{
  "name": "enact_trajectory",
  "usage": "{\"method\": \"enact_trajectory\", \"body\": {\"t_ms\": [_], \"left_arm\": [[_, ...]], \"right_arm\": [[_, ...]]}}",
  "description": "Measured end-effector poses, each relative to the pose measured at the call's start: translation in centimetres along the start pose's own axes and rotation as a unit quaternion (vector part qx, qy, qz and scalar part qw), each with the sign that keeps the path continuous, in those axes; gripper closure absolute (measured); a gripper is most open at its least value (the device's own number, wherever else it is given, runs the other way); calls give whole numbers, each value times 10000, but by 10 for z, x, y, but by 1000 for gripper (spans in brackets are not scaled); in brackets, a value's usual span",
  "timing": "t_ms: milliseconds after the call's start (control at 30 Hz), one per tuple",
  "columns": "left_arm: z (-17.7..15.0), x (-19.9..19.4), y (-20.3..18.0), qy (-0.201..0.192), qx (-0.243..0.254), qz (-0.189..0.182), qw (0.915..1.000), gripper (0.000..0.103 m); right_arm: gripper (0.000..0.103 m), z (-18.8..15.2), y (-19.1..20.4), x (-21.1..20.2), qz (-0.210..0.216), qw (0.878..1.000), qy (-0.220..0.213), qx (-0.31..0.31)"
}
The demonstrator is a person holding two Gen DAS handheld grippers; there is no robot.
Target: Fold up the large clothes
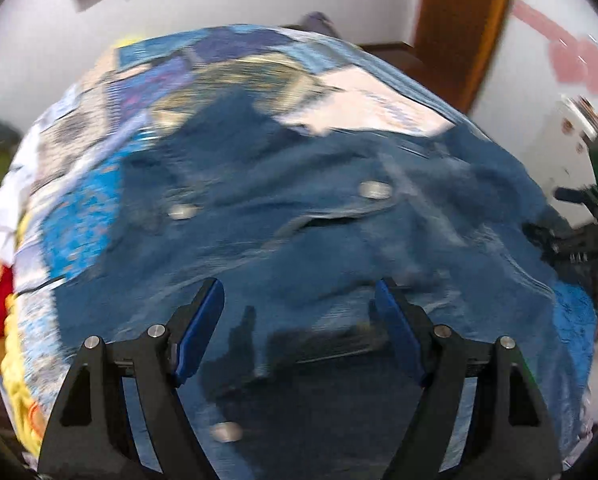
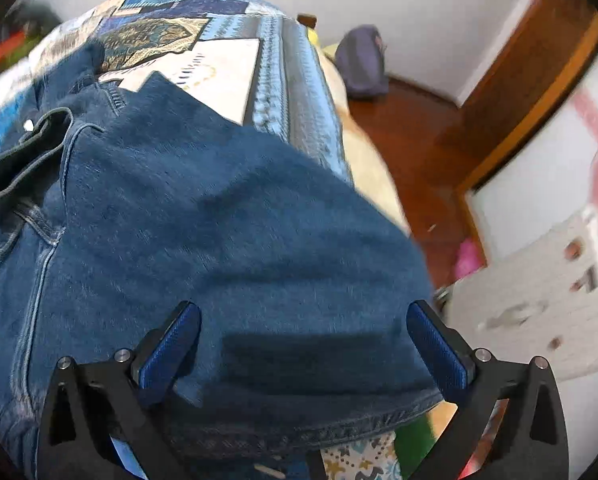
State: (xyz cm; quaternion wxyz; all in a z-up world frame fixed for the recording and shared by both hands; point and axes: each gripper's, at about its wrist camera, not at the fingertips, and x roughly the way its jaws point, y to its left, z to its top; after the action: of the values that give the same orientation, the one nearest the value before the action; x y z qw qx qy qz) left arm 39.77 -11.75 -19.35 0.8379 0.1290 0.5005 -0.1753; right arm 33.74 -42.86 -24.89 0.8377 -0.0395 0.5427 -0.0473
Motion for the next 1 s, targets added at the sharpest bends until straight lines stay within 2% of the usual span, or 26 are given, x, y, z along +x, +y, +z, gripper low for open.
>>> {"method": "enact_trajectory", "body": {"t_ms": [67,167,300,333,400,467,500,667,767,867,933,1000], "left_arm": [[3,8,-22,57,241,-75,9997,25],[6,20,-45,167,547,-98,9983,25],[13,35,-68,79,860,303,9958,27],[16,37,-70,3,860,351,9957,31],[24,40,-72,-83,776,416,9961,58],[31,39,-70,-168,699,503,9961,70],[34,36,-70,-277,660,536,9960,82],[47,16,-76,-625,606,285,9958,94],[48,16,-84,-547,634,70,9965,94],[47,32,-88,-188,555,-225,9980,94],[45,42,-90,114,484,-428,9978,92],[42,45,-94,254,452,-589,9969,79]], "right_arm": [[0,-6,-20,-1,187,9993,109,306],[0,-17,-42,-10,322,9973,51,653],[0,-34,-72,-24,695,9906,46,1174],[0,-39,-81,-27,798,9878,64,1339],[0,-47,-97,-31,999,9808,98,1671],[0,-59,-116,-32,1167,9718,142,2042],[0,-62,-124,-31,1209,9683,152,2180],[1,-71,-145,-13,1408,9519,368,2698],[9,-69,-148,5,1695,9401,525,2912],[16,-65,-145,23,1955,9274,662,3120],[17,-62,-141,30,1911,9258,654,3194],[22,-58,-138,35,1825,9266,623,3229]]}}
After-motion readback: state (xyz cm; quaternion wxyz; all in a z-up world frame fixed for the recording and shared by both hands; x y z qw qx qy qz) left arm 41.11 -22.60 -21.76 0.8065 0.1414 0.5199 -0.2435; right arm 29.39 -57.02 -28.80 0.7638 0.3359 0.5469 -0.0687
